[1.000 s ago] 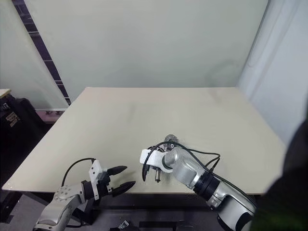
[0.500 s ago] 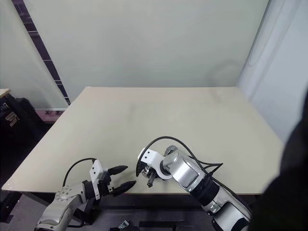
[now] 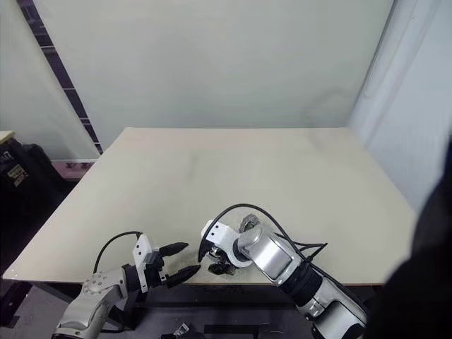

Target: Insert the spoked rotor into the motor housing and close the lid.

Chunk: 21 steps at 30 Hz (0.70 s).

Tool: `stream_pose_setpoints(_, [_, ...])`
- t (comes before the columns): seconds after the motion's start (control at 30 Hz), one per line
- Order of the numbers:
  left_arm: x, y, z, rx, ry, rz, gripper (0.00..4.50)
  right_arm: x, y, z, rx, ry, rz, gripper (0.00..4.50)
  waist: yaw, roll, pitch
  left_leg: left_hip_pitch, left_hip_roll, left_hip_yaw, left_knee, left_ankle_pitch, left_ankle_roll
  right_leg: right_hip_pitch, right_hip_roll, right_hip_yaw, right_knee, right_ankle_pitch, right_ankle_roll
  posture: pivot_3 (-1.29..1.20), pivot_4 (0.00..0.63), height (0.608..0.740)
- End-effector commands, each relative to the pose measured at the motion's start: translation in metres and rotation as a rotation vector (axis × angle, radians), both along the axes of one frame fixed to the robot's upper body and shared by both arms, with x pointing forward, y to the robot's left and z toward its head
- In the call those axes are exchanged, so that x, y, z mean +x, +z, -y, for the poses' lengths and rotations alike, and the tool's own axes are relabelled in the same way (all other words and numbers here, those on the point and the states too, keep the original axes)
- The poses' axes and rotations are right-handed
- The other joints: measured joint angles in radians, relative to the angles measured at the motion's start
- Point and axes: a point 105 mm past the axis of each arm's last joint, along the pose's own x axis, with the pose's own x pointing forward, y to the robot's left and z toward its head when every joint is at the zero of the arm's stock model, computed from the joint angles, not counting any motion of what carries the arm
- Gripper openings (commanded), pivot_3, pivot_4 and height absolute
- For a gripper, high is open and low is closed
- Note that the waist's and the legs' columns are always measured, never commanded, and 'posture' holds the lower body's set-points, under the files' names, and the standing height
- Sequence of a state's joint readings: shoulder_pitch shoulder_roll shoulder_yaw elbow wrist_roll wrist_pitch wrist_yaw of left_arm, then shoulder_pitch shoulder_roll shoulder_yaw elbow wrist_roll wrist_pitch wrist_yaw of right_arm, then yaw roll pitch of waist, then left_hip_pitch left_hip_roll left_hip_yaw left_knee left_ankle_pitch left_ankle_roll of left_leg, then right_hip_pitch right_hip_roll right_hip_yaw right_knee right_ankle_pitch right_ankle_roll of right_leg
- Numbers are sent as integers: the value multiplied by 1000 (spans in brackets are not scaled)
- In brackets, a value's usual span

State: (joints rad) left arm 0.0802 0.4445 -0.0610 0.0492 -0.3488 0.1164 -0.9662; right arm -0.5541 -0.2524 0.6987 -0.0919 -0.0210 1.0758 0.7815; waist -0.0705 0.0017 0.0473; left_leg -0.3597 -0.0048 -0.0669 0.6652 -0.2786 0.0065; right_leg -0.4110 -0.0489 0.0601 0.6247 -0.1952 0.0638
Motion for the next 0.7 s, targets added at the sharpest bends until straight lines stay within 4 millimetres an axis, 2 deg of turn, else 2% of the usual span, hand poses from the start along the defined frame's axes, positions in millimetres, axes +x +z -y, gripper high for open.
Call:
stream_pose_setpoints(0.03, [5,9,1,4,-15,46,4500,4,27,-9,51,40,71,4493,0,0,0,0,0,0,0,0,0,0,0,0,0,0,0,0,0,740])
stream_pose_setpoints(0.27, [5,9,2,1,-18,47,4500,1,47,-13,87,67,130,4493,0,0,0,0,0,0,0,0,0,0,0,0,0,0,0,0,0,740])
stream_pose_setpoints(0.37, [5,10,2,-1,-17,49,4500,25,76,-9,158,-43,270,4493,1,0,0,0,0,0,0,0,0,0,0,0,0,0,0,0,0,740])
stream_pose_setpoints(0.47, [5,11,2,-2,-15,53,4500,53,103,12,168,-155,416,4493,0,1,1,0,0,0,0,0,0,0,0,0,0,0,-1,0,0,740])
stream_pose_setpoints(0.53, [5,11,2,-1,-15,52,4500,69,115,34,114,-205,500,4493,1,0,0,-1,0,1,1,0,0,0,-1,0,0,-1,-1,0,0,740])
stream_pose_setpoints(0.6, [4,11,2,0,-16,51,4500,77,120,51,62,-229,548,4493,3,0,0,0,-1,0,1,0,0,0,-1,0,-1,-1,-1,0,0,740])
stream_pose_setpoints(0.7, [5,11,2,2,-19,50,4500,88,118,85,-65,-266,581,4493,2,0,0,-1,-1,0,-1,0,0,0,-1,0,-2,-1,-1,0,0,740])
